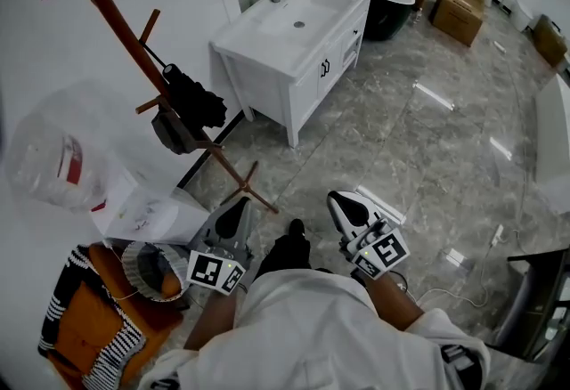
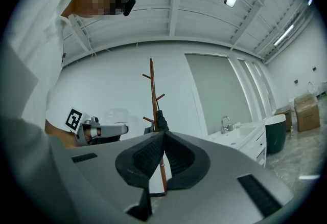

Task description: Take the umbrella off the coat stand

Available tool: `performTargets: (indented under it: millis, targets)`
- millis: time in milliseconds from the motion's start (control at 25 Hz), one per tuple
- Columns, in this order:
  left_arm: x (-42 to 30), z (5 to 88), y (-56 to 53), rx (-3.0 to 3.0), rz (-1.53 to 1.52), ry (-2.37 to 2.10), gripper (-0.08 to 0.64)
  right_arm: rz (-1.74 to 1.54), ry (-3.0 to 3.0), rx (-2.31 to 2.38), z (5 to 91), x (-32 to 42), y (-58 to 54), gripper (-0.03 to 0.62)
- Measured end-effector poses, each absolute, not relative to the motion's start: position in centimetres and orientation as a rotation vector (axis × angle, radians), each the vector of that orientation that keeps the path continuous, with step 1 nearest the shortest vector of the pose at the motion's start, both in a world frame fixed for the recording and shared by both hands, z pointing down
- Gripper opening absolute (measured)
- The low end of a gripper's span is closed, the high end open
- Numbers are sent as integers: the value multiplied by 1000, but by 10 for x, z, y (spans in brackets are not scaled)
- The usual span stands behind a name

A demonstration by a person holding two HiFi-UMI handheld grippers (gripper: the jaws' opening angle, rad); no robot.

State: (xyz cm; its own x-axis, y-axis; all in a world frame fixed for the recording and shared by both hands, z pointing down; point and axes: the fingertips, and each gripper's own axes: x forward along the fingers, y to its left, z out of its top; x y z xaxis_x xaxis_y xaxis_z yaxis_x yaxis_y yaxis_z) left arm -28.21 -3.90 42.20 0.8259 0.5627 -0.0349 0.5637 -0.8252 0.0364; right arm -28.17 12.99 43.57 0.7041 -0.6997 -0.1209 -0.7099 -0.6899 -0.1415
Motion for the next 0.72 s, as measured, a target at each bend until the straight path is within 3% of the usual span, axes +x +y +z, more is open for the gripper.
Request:
performTargets:
  millis: [320,720]
  targets:
    - [-242,420,-36,2961,-75,894,17,56,1132,-2738,438,-248,138,15]
    - [-156,410,-47,2944,-180,789,17,62,1226,-2740,430,-153,135,15]
